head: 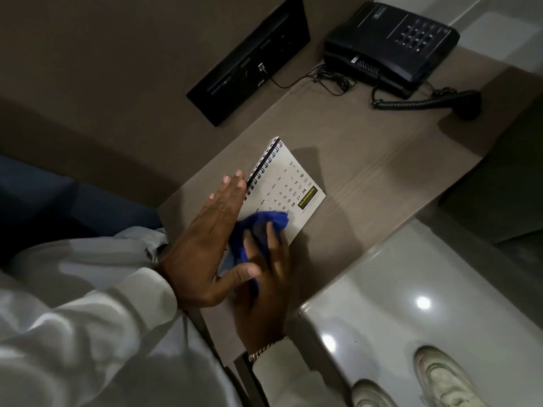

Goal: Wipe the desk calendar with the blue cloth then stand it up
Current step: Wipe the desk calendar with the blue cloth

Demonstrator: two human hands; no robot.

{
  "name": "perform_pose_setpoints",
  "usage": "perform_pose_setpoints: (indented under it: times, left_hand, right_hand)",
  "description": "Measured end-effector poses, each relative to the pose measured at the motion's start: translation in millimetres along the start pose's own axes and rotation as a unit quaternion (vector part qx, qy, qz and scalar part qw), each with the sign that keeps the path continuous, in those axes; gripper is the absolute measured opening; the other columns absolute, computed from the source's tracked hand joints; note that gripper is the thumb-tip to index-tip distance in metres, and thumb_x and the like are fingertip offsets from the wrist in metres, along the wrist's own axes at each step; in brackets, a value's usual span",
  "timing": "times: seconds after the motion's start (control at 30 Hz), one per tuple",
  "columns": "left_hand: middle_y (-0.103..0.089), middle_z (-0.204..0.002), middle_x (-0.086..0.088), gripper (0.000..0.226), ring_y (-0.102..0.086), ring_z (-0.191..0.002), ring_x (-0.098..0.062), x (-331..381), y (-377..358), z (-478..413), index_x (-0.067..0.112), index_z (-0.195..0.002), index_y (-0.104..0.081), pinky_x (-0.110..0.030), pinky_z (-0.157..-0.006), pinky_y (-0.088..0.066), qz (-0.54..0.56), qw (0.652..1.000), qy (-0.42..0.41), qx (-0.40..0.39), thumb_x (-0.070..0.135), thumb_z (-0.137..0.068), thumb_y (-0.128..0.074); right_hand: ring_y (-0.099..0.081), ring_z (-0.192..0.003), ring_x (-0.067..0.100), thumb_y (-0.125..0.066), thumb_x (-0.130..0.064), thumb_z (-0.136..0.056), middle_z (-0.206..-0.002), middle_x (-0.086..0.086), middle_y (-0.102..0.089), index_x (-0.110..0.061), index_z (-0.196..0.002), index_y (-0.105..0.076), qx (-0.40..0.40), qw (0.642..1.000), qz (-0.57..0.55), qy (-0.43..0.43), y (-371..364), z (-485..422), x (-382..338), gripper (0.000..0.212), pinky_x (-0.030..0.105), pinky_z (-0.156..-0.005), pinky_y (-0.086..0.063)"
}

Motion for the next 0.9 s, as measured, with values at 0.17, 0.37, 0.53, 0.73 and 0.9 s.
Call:
perform_pose_setpoints:
  times: [0.17, 0.37, 0.53, 0.73, 0.9]
  left_hand:
    - [0.005, -0.167, -0.012, 0.104, 0.006, -0.155, -0.025, 2.1, 0.0, 0.1, 0.004, -0.155, 0.003, -0.056, -0.123, -0.015, -0.006, 1.000, 0.000, -0.005, 0.073, -0.086, -0.031]
    - [0.005, -0.166, -0.015, 0.105, 0.006, -0.155, -0.026, 4.7, 0.7, -0.2, 0.003, -0.154, 0.005, -0.056, -0.123, -0.013, -0.011, 1.000, 0.006, -0.007, 0.074, -0.085, -0.029]
    - [0.001, -0.167, -0.015, 0.104, 0.003, -0.155, -0.026, 3.5, 0.8, 1.1, 0.002, -0.155, 0.001, -0.052, -0.125, -0.013, -0.026, 0.999, 0.009, 0.020, 0.069, -0.086, -0.039]
    - [-0.004, -0.165, -0.018, 0.103, -0.004, -0.154, -0.033, 3.4, 2.7, 2.7, 0.003, -0.154, 0.002, -0.051, -0.124, -0.016, -0.073, 0.997, 0.027, 0.017, 0.070, -0.086, -0.036]
    - [-0.005, -0.165, -0.017, 0.102, -0.005, -0.154, -0.032, 9.5, 10.1, 5.8, 0.006, -0.154, 0.002, -0.051, -0.124, -0.016, -0.096, 0.993, 0.070, -0.005, 0.068, -0.084, -0.042]
  right_hand:
    - [-0.035, -0.140, 0.052, -0.039, -0.045, -0.101, -0.148, 0.026, -0.042, -0.022, -0.143, -0.039, -0.021, 0.999, -0.016, 0.035, -0.6, -11.0, -0.9, 0.048, 0.070, -0.108, -0.036]
    - [-0.026, -0.148, 0.041, -0.059, -0.008, -0.097, -0.156, 0.021, -0.036, -0.024, -0.140, -0.037, 0.006, 0.999, -0.038, -0.021, 7.0, -66.7, 15.4, 0.050, 0.045, -0.122, -0.024]
    - [-0.037, -0.145, 0.034, -0.045, -0.029, -0.100, -0.160, 0.015, -0.032, -0.022, -0.146, -0.037, 0.005, 0.994, -0.022, -0.102, 19.3, -77.8, 45.3, 0.047, 0.055, -0.105, -0.050]
    - [-0.050, -0.136, 0.033, -0.055, -0.004, -0.097, -0.143, 0.019, -0.055, -0.013, -0.133, -0.057, -0.259, 0.964, 0.022, -0.058, 26.7, -21.7, 32.4, 0.037, 0.033, -0.119, -0.036]
    - [-0.062, -0.122, 0.029, -0.051, -0.008, -0.096, -0.127, 0.022, -0.067, -0.001, -0.125, -0.063, -0.441, 0.895, 0.060, 0.016, 67.7, -39.4, 4.8, 0.032, 0.036, -0.111, -0.045]
Point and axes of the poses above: each hand's wrist, its own z-axis away from the middle knuckle, its own y-axis out of the back of the hand, x = y × z, the point moved 8 cm from there along -z, towards the middle knuckle
